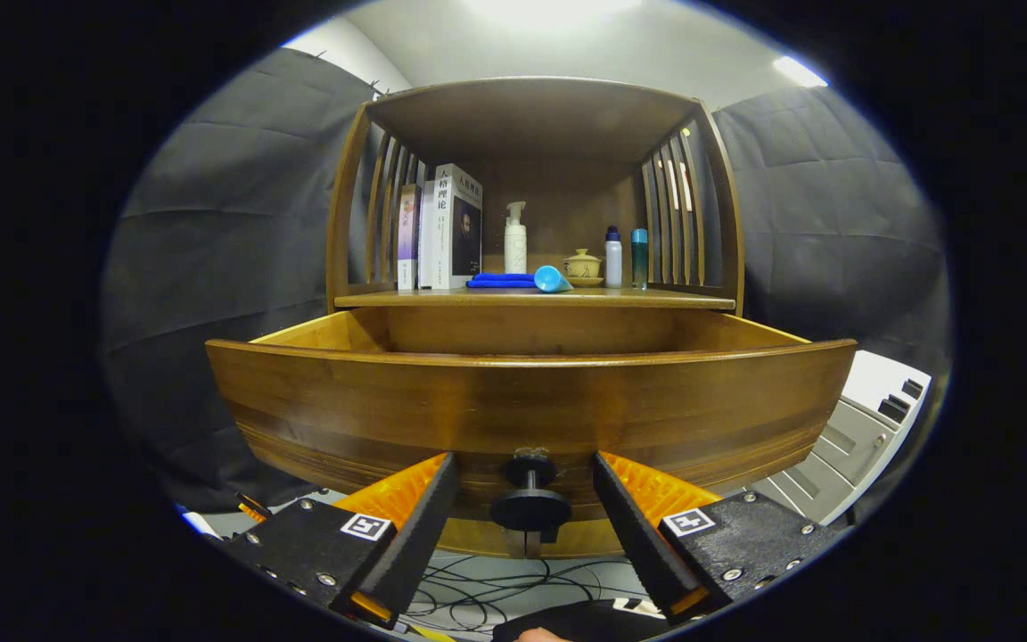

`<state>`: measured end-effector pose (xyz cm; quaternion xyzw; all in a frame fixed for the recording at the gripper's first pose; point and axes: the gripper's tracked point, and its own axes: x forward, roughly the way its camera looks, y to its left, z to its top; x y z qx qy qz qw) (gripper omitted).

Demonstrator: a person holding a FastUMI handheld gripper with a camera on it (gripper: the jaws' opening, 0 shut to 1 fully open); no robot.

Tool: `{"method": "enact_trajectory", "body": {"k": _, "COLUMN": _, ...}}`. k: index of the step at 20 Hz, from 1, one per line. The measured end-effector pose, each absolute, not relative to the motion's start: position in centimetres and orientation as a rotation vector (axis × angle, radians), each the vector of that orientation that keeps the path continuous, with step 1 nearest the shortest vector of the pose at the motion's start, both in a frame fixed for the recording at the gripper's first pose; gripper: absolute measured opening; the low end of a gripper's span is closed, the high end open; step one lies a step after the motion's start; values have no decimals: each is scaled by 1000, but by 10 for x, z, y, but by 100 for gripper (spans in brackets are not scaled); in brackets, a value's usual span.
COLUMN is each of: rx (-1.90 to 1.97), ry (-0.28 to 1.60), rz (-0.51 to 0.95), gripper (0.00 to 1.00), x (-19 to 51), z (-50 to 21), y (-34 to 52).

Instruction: Pull open the drawer, take out the items inside it, and place them on the countertop above the cabinet.

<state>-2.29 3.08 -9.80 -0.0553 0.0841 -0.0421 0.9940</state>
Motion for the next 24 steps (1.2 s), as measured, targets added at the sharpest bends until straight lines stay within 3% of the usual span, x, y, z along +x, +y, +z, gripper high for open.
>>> {"method": "enact_trajectory", "body": {"k": 24, "rx": -159, "ry": 204, "rz": -117, "gripper": 94, "x": 70, "z": -91, "y": 21}}
